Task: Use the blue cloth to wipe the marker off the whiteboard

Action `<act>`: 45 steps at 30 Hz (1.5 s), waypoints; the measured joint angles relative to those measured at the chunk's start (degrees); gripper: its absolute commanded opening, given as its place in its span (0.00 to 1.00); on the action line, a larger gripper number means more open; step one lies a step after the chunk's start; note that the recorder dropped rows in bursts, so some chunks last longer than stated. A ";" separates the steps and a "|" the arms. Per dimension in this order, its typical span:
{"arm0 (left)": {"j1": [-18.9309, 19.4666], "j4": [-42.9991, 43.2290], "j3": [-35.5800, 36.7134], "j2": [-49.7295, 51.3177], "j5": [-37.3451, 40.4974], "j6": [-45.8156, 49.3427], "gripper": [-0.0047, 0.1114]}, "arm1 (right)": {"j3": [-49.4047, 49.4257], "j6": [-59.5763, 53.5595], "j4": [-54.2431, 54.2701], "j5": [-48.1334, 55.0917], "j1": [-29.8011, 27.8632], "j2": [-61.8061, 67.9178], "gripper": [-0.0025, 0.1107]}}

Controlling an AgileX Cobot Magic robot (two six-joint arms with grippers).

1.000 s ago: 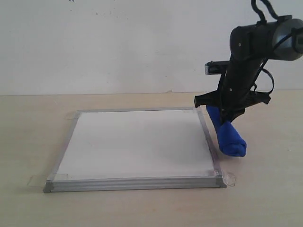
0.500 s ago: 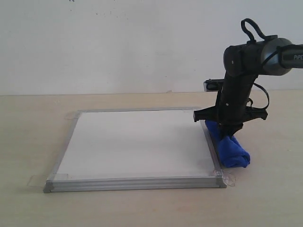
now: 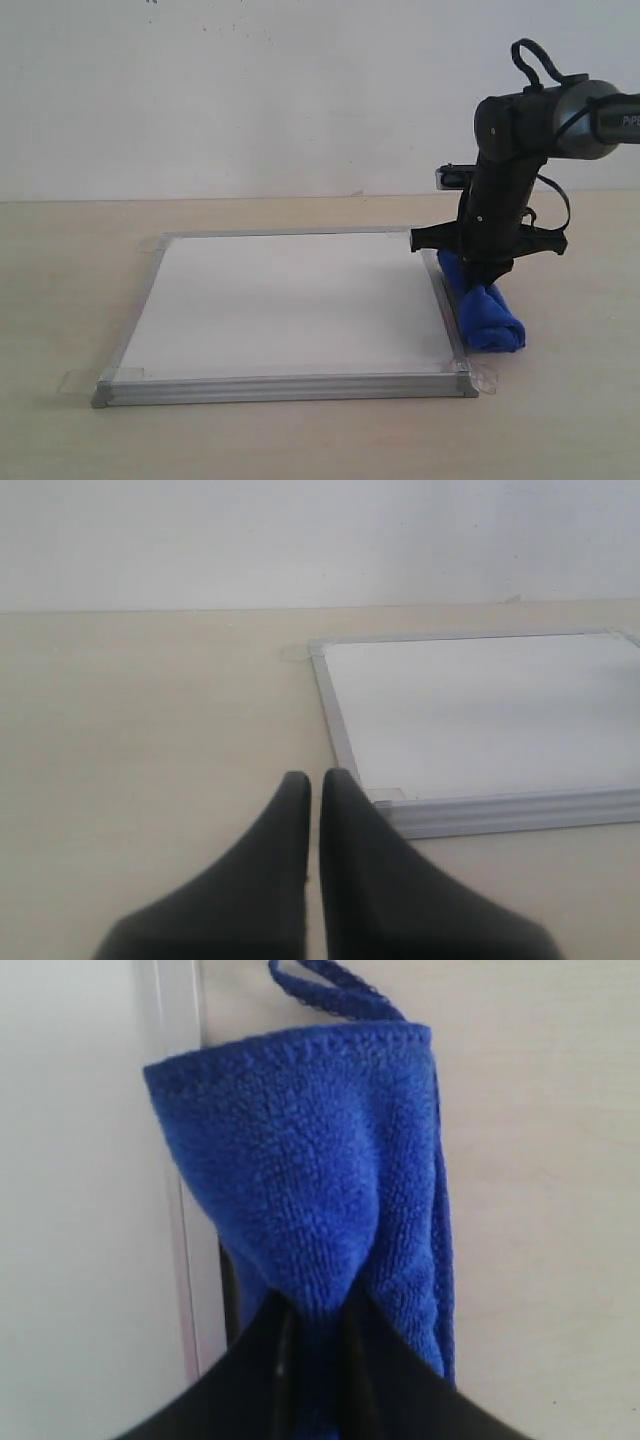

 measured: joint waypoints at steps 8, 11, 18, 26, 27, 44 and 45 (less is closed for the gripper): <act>0.00 0.00 0.00 0.00 0.00 0.00 0.07 | 0.00 -1.19 -0.11 0.73 -0.12 0.04 0.51; 0.00 0.00 0.00 0.00 0.00 0.00 0.07 | 0.00 -1.19 -0.11 1.01 -0.12 0.04 0.51; 0.00 0.00 0.00 0.00 0.00 0.00 0.07 | 0.00 0.18 -0.11 2.74 -0.12 -2.45 0.51; 0.00 0.00 0.00 0.00 0.00 0.00 0.07 | -0.11 0.31 -0.11 4.42 -0.12 -7.05 0.08; 0.00 0.00 0.00 0.00 0.00 0.00 0.07 | -0.11 0.20 -0.11 4.65 -0.12 -6.68 0.02; 0.00 0.00 0.00 0.00 0.00 0.00 0.07 | 0.09 -6.33 0.13 6.28 -0.12 -1.27 0.02; 0.00 0.00 0.00 0.00 0.00 0.00 0.07 | 0.09 -6.91 0.13 7.04 -0.12 -2.60 0.02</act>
